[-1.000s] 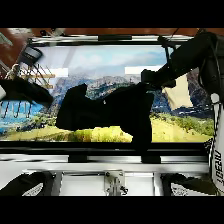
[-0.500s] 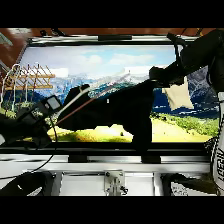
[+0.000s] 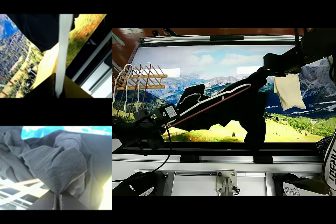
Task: Fold the shirts.
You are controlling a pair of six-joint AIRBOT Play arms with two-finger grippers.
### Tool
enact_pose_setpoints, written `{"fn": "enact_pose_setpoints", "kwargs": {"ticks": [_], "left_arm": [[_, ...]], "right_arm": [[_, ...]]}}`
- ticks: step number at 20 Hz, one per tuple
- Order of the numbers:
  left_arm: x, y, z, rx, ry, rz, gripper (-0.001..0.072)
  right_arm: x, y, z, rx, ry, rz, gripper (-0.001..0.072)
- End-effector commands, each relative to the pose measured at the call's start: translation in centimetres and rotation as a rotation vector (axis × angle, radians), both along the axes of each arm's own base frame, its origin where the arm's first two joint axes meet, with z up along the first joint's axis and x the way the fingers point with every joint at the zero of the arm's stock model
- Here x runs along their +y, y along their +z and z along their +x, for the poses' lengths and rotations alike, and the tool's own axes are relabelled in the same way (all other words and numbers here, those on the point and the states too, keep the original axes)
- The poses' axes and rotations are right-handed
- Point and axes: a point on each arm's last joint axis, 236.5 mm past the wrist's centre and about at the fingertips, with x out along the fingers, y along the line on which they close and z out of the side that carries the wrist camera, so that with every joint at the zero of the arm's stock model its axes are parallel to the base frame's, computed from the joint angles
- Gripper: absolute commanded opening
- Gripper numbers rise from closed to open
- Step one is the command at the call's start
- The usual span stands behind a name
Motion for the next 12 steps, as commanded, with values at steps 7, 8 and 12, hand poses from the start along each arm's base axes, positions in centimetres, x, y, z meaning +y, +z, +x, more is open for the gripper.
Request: {"fn": "enact_pose_setpoints", "kwargs": {"ticks": [7, 8, 12], "left_arm": [[-0.8, -1.8, 2.4, 0.013, 0.001, 0.019, 0.0060], [-1.1, -2.0, 2.6, 0.010, -0.009, 0.017, 0.0060], [-4.9, -2.9, 3.3, 0.018, -0.119, -0.060, 0.0059]], "right_arm": [[2.6, 2.9, -1.8, -0.070, 0.094, 0.044, 0.0079], [2.6, 3.3, -2.0, -0.082, 0.101, 0.048, 0.0079], [4.4, 5.7, -3.1, -0.146, 0.174, 0.123, 0.0079]]}}
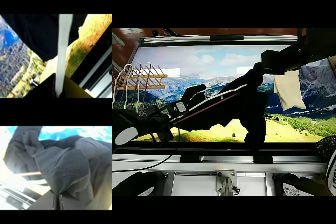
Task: Fold the shirts.
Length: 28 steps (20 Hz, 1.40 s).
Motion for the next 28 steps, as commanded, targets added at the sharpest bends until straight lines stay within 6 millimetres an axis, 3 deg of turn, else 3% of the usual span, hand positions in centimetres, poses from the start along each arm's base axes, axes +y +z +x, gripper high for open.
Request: {"fn": "enact_pose_setpoints", "kwargs": {"ticks": [1, 4, 7, 11, 14, 19, 25, 28], "left_arm": [[-3.4, -1.1, 0.6, 0.013, -0.097, -0.054, 0.0059], [-7.3, -2.4, 0.4, 0.030, -0.188, -0.106, 0.0059], [-9.3, -3.6, 0.8, 0.038, -0.200, -0.117, 0.0060], [-10.6, -3.0, 2.4, -0.001, -0.139, -0.188, 0.0060], [-11.8, -2.9, 2.2, 0.025, -0.114, -0.260, 0.0059], [-13.2, -2.5, 2.7, 0.039, -0.048, -0.360, 0.0059], [-14.0, -2.0, 2.7, 0.044, -0.027, -0.415, 0.0060], [-14.5, -1.6, 2.7, 0.045, -0.024, -0.439, 0.0059]], "right_arm": [[1.8, 2.2, -1.0, -0.053, 0.067, 0.076, 0.0079], [3.0, 3.4, -1.6, -0.092, 0.112, 0.091, 0.0079], [4.9, 3.9, -2.8, -0.119, 0.179, 0.078, 0.0079], [6.7, 4.2, -4.5, -0.127, 0.235, 0.073, 0.0079], [6.4, 4.2, -5.1, -0.128, 0.231, 0.050, 0.0079], [5.3, 2.1, -7.6, 0.035, 0.219, 0.004, 0.0080], [5.3, 0.9, -7.9, 0.120, 0.193, 0.006, 0.0080], [6.7, -0.4, -7.9, 0.153, 0.228, -0.008, 0.0111]]}}
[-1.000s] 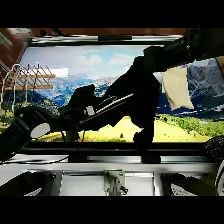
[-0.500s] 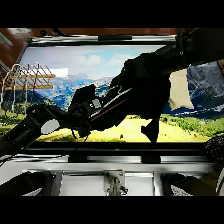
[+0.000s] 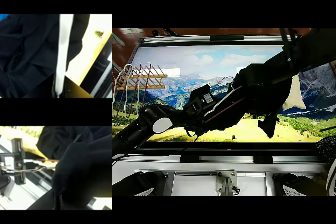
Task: Fold the shirts.
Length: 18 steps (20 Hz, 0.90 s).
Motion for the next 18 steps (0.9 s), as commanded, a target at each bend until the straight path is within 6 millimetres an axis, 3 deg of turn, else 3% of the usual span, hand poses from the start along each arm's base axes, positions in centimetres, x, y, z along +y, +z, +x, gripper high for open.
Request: {"fn": "enact_pose_setpoints", "kwargs": {"ticks": [1, 2, 4, 6, 7, 8, 10, 12, 13, 15, 18], "left_arm": [[-0.8, 0.6, 0.1, 0.005, 0.013, -0.046, 0.0059], [-0.8, 0.6, 0.1, 0.005, 0.014, -0.048, 0.0059], [-0.8, 0.6, 0.1, 0.005, 0.013, -0.047, 0.0059], [-0.8, 0.6, 0.1, 0.005, 0.013, -0.047, 0.0059], [-0.8, 0.6, 0.1, 0.005, 0.013, -0.047, 0.0059], [-0.8, 0.6, 0.1, 0.005, 0.012, -0.046, 0.0059], [-0.8, 0.6, 0.1, 0.004, 0.011, -0.046, 0.0059], [-0.6, 0.4, -0.1, 0.001, -0.008, -0.031, 0.0059], [-0.5, 0.3, -0.3, 0.006, -0.018, -0.020, 0.0060], [-0.3, 0.1, -0.6, 0.012, -0.031, -0.005, 0.0059], [-0.3, 0.0, -0.7, 0.002, -0.057, 0.010, 0.0059]], "right_arm": [[1.2, -1.2, -0.1, 0.035, 0.027, -0.011, 0.0303], [1.2, -1.1, -0.1, 0.023, 0.039, -0.013, 0.0486], [0.1, 0.5, 0.0, -0.029, 0.018, -0.001, 0.0504], [-2.8, 4.3, 0.6, -0.139, -0.066, 0.035, 0.0523], [-4.8, 6.2, 0.9, -0.198, -0.127, 0.051, 0.0622], [-7.5, 7.8, 1.5, -0.254, -0.215, 0.057, 0.0621], [-15.9, 8.3, 3.3, -0.326, -0.437, -0.061, 0.0621], [-24.3, 5.7, 4.6, -0.327, -0.518, -0.285, 0.0620], [-26.3, 4.1, 5.0, -0.328, -0.428, -0.389, 0.0620], [-26.7, 1.7, 6.8, -0.413, -0.082, -0.518, 0.0620], [-22.9, -0.9, 8.9, -0.599, 0.502, -0.557, 0.0620]]}}
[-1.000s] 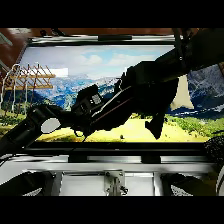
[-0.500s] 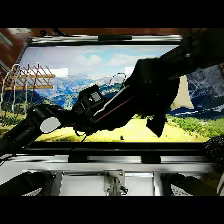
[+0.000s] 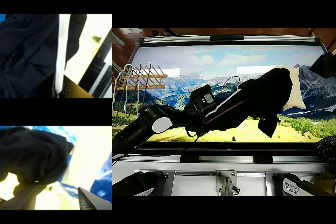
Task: Fold the shirts.
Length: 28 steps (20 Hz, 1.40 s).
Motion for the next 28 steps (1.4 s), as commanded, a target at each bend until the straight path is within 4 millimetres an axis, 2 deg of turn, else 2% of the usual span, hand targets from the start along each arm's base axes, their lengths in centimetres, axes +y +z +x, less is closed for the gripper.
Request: {"fn": "enact_pose_setpoints", "kwargs": {"ticks": [1, 4, 7, 14, 17, 18, 19, 21, 22, 23, 24, 26, 28], "left_arm": [[0.2, -0.1, -0.2, -0.012, -0.039, 0.024, 0.0060], [0.2, -0.1, -0.3, -0.028, -0.070, 0.039, 0.0059], [0.3, -0.2, -0.3, -0.029, -0.069, 0.042, 0.0059], [0.5, 0.1, 0.1, -0.053, -0.089, 0.051, 0.0060], [1.0, 2.3, 1.9, -0.102, -0.069, 0.034, 0.0060], [1.4, 3.0, 2.6, -0.121, -0.066, 0.034, 0.0059], [1.9, 3.7, 3.3, -0.136, -0.054, 0.032, 0.0059], [2.9, 4.3, 4.4, -0.153, -0.032, 0.033, 0.0059], [3.1, 4.3, 4.6, -0.161, -0.043, 0.037, 0.0059], [3.1, 4.1, 4.8, -0.157, -0.043, 0.039, 0.0059], [3.2, 3.8, 4.9, -0.154, -0.047, 0.047, 0.0059], [3.0, 3.3, 5.6, -0.159, -0.041, 0.047, 0.0059], [2.9, 3.4, 7.3, -0.197, -0.010, 0.026, 0.0061]], "right_arm": [[1.5, -3.3, 1.9, -0.067, 0.567, -0.243, 0.0620], [4.1, -6.8, 2.6, 0.022, 0.688, -0.211, 0.0620], [5.8, -8.8, 2.7, 0.067, 0.787, -0.223, 0.0620], [7.6, -9.1, 1.9, 0.083, 0.846, -0.188, 0.0620], [8.7, -9.3, 1.8, 0.081, 0.879, -0.203, 0.0600], [9.0, -9.2, 1.8, 0.075, 0.885, -0.200, 0.0554], [9.1, -9.1, 1.8, 0.071, 0.885, -0.198, 0.0553], [9.4, -9.0, 1.8, 0.065, 0.886, -0.186, 0.0488], [9.8, -8.8, 1.9, 0.054, 0.890, -0.173, 0.0486], [10.0, -8.7, 1.9, 0.046, 0.893, -0.162, 0.0410], [10.2, -8.7, 1.8, 0.051, 0.887, -0.148, 0.0281], [10.5, -8.6, 1.5, 0.068, 0.863, -0.114, 0.0080], [11.2, -8.2, 1.3, 0.065, 0.860, -0.078, 0.0081]]}}
